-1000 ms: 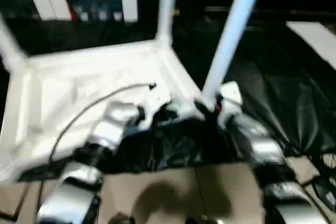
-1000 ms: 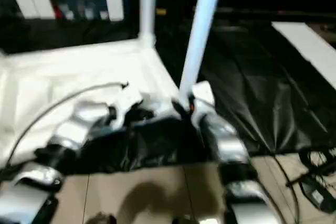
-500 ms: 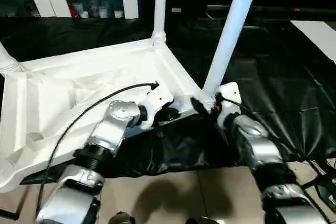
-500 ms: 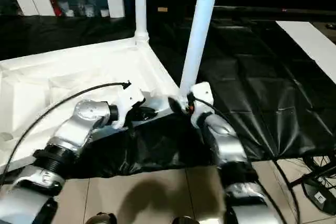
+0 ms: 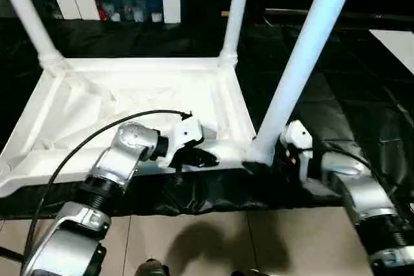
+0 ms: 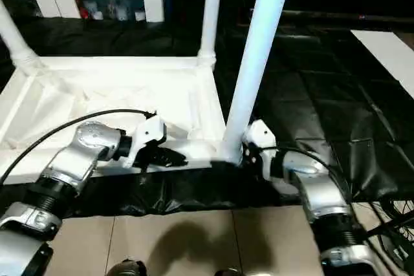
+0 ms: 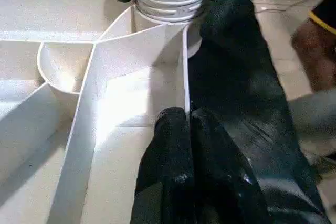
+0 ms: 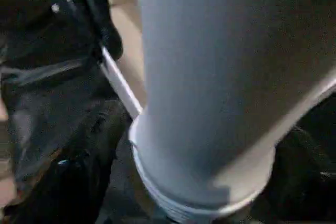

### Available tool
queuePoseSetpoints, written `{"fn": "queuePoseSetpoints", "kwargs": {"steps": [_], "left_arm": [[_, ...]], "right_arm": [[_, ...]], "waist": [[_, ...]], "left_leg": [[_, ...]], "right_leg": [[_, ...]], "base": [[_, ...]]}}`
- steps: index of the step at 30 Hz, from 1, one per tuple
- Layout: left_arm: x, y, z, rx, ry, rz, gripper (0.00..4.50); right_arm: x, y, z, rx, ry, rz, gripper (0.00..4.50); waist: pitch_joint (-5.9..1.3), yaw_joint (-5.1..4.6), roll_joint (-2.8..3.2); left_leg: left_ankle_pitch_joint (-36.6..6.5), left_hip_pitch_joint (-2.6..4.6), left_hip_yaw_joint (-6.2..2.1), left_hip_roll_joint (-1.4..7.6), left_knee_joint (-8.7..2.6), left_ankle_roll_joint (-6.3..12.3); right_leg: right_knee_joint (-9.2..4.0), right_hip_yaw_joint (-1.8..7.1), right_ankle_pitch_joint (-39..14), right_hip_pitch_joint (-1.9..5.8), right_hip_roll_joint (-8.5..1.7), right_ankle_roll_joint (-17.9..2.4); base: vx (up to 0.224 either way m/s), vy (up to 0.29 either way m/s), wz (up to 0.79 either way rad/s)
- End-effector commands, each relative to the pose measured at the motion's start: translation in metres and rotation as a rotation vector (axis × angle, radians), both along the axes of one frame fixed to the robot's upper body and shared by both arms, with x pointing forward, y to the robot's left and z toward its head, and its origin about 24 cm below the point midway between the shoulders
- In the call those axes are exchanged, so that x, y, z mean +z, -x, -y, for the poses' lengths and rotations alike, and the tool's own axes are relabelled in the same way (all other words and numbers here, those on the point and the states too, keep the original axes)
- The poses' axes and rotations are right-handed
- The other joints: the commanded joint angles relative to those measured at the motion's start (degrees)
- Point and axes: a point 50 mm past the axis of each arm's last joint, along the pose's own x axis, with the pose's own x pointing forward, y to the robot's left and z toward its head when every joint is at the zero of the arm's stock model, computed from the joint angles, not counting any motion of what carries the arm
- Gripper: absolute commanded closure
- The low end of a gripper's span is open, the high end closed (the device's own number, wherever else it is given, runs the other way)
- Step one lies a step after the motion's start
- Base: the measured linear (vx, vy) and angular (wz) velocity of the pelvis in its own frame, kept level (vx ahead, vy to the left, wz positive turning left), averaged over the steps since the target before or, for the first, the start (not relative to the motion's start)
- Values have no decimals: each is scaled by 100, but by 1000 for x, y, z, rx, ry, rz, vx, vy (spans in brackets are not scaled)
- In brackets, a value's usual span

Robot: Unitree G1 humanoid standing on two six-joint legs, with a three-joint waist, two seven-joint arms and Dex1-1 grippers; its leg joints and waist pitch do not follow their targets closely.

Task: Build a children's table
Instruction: Rotate leg to tighten

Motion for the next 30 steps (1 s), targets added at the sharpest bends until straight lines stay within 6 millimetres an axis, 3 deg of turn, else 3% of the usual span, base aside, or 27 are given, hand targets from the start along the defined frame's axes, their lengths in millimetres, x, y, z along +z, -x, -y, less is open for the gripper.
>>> {"fn": "queuePoseSetpoints", "kwargs": {"steps": [1,7,12,16,18,22,25,28,30], "left_arm": [[10,-1,19,-88,23,34,450],[10,-2,16,-98,12,30,450],[9,-1,17,-92,23,30,450],[7,-10,29,60,71,57,450],[7,-13,37,132,98,71,450],[6,-12,54,191,118,91,450],[6,-7,74,217,131,114,450],[5,-2,82,200,138,117,450],[4,1,84,178,139,115,450]], "right_arm": [[-2,9,-27,163,-31,-27,106],[-2,11,-31,188,-40,-42,160],[-3,13,-33,188,-50,-51,172],[-8,1,-42,-11,-80,-1,173],[-12,-10,-48,-161,-76,24,173],[-17,-23,-61,-367,-101,14,174],[-19,-33,-82,-535,-149,-14,174],[-16,-33,-92,-524,-198,-16,174],[-14,-33,-95,-510,-219,-12,105]], "waist": [[-413,5,15],[-415,24,20],[-415,33,15],[-388,7,5],[-381,-16,1],[-375,-84,7],[-394,-124,4],[-400,-118,15],[-407,-114,22]], "left_leg": [[-1633,98,10,128,-362,279],[-1647,107,10,133,-364,256],[-1624,106,8,134,-366,248],[-1736,100,12,118,-376,164],[-1958,125,-12,114,-394,35],[-2073,107,-38,110,-416,-61],[-2042,115,-32,110,-417,-87],[-1954,114,-12,108,-398,3],[-1817,95,-8,105,-399,51]], "right_leg": [[-438,223,-1242,276,-261,-1274],[-435,215,-1294,274,-271,-1319],[-434,218,-1282,275,-270,-1290],[-456,222,-1535,241,-272,-1237],[-506,211,-2043,228,-292,-1100],[-531,206,-2301,226,-295,-955],[-518,218,-2072,211,-282,-983],[-509,230,-1809,217,-273,-996],[-490,226,-1583,236,-257,-1002]], "base": [[0,0,0],[0,0,0],[0,0,0],[0,0,0],[0,0,0],[0,0,0],[0,0,0],[0,0,0],[0,0,0]]}}
